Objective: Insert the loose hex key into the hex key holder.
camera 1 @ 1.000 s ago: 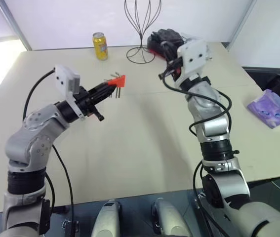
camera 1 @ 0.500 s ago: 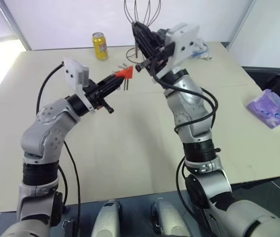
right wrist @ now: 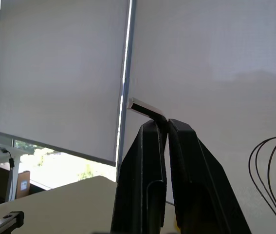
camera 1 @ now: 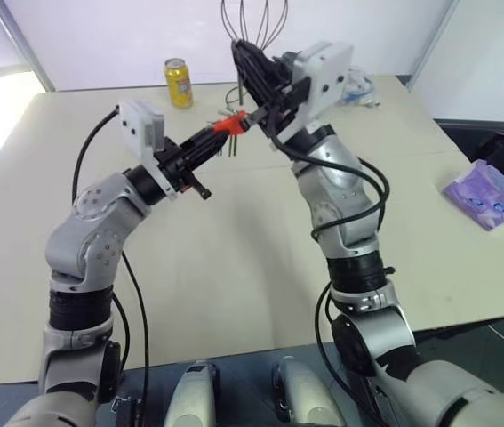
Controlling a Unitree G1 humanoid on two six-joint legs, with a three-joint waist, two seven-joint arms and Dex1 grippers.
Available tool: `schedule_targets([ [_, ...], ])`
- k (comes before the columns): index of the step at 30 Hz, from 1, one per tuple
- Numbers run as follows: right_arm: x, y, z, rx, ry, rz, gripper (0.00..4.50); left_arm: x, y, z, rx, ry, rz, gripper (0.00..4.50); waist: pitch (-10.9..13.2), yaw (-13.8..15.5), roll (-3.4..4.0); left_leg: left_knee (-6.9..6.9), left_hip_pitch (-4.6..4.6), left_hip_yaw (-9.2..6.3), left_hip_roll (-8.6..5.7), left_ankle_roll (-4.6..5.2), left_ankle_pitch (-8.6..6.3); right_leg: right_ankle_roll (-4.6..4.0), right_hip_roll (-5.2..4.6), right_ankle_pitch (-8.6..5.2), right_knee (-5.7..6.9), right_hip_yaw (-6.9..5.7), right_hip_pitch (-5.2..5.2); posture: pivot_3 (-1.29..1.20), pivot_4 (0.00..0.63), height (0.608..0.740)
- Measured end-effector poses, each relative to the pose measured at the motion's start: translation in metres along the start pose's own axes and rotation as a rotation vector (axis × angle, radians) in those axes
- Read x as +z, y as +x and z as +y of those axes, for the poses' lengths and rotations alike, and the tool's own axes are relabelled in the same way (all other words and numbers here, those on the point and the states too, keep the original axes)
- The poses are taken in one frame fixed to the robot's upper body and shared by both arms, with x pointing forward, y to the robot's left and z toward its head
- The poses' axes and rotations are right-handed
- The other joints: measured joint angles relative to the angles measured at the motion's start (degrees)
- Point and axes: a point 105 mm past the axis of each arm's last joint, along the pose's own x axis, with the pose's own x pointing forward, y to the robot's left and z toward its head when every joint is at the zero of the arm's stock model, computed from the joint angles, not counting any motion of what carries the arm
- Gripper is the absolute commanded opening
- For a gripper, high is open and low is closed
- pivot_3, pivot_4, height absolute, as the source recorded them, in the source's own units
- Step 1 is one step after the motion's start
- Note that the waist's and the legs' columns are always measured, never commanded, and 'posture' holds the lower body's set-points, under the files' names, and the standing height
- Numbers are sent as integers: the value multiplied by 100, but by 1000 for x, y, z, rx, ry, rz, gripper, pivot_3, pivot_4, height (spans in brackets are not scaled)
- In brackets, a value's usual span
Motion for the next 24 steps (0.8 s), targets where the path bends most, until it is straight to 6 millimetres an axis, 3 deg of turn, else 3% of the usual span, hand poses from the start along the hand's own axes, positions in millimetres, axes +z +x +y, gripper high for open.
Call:
schedule_targets([
  [24,-9,-2,-6,-15,-6,25,77,1,1,0,5,-17,-12,0,1,0,1,-2,0,0,0,0,0,0,0,0,-3,0,0,0,150,740],
])
